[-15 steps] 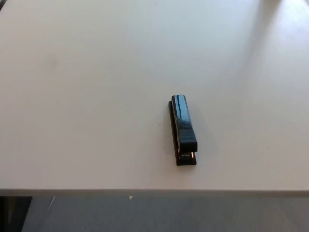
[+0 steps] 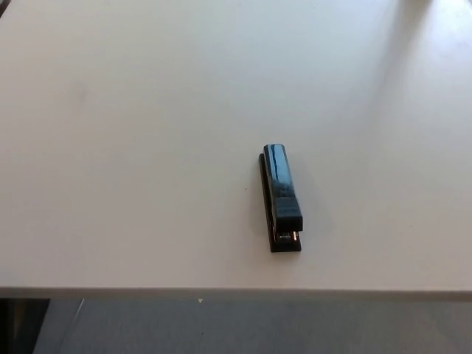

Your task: The robot uses its right hand to press on the stapler that is in the middle of the desk

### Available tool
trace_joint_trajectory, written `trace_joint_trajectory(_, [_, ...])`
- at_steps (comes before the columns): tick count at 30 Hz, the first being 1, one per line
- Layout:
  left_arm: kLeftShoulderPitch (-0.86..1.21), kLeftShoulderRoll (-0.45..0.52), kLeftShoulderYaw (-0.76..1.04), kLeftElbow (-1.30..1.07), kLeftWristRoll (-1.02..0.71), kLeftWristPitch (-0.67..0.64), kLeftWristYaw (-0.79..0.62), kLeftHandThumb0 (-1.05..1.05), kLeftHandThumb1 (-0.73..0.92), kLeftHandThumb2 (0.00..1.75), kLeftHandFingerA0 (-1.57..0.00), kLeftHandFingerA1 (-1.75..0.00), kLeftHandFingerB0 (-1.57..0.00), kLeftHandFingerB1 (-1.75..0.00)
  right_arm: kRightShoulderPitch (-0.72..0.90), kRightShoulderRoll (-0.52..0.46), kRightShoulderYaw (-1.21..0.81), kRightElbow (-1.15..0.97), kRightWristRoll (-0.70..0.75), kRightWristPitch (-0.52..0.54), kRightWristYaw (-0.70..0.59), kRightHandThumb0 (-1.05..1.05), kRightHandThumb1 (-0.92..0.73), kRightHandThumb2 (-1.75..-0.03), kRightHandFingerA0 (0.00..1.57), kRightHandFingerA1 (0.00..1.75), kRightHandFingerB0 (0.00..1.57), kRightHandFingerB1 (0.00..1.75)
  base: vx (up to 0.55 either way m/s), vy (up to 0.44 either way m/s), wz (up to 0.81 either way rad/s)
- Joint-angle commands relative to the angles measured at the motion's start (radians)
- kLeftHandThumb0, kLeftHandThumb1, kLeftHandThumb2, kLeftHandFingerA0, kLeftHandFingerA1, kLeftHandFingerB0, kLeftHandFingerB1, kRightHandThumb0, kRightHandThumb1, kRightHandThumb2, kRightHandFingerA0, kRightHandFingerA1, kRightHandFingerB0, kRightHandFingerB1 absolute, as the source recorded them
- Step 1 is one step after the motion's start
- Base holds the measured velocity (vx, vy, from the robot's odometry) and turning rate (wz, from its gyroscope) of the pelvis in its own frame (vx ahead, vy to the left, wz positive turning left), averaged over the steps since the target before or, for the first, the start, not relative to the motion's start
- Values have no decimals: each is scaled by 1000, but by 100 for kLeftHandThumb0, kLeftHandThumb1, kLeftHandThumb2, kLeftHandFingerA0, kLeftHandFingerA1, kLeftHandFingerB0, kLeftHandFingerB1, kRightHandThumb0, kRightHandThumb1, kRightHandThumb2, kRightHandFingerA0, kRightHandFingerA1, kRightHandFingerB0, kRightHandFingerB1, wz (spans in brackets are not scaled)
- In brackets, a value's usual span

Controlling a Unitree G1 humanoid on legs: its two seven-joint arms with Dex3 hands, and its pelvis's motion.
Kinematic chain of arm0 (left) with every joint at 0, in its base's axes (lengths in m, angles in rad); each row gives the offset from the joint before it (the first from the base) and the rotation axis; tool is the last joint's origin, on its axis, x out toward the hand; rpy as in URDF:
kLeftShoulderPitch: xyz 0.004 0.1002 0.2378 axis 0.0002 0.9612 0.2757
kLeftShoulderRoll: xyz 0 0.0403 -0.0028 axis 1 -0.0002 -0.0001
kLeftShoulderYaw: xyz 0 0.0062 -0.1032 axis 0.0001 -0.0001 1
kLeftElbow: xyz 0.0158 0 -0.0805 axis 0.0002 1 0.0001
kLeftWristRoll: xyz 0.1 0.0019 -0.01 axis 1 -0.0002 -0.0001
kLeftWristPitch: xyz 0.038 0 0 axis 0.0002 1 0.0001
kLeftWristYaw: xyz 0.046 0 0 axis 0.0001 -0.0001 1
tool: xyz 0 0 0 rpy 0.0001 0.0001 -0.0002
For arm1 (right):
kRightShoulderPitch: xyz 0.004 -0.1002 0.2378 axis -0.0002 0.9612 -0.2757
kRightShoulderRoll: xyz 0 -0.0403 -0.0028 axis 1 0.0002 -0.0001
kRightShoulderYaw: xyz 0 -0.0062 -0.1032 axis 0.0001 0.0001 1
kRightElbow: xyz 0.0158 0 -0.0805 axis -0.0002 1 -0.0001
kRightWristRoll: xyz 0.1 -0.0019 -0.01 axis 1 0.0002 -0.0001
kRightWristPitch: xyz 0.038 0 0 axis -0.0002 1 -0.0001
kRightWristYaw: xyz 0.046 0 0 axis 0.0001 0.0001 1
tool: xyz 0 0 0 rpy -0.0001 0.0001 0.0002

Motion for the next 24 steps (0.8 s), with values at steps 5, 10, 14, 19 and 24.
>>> trace_joint_trajectory(5, [-21,58,40,39,-44,-108,-59,-37,47,107,-2,-50,0,-46,58,-193,-255,-5,141,-175,-309,-20,-84,-71,122,91,81,61,0,0,0])
trace_joint_trajectory(10, [-25,53,44,47,-38,-123,-59,-37,48,108,-2,-50,0,-46,69,-262,-382,-51,192,-233,-324,-18,-81,-75,121,89,79,94,0,0,0])
trace_joint_trajectory(14, [-21,51,48,50,-38,-125,-59,-36,49,108,-2,-49,0,-46,57,-294,-484,-215,194,-236,-397,-25,-86,-70,116,97,73,105,0,0,0])
trace_joint_trajectory(19, [-10,45,51,55,-39,-136,-55,-36,48,108,-1,-49,0,-46,26,-286,-545,-520,159,-125,-448,-27,-92,-70,118,115,61,100,0,0,0])
trace_joint_trajectory(24, [-7,47,50,63,-37,-136,-59,-37,48,108,-2,-50,0,-46,-87,-403,-551,-676,28,15,-533,-41,-84,-66,124,82,78,65,0,0,0])
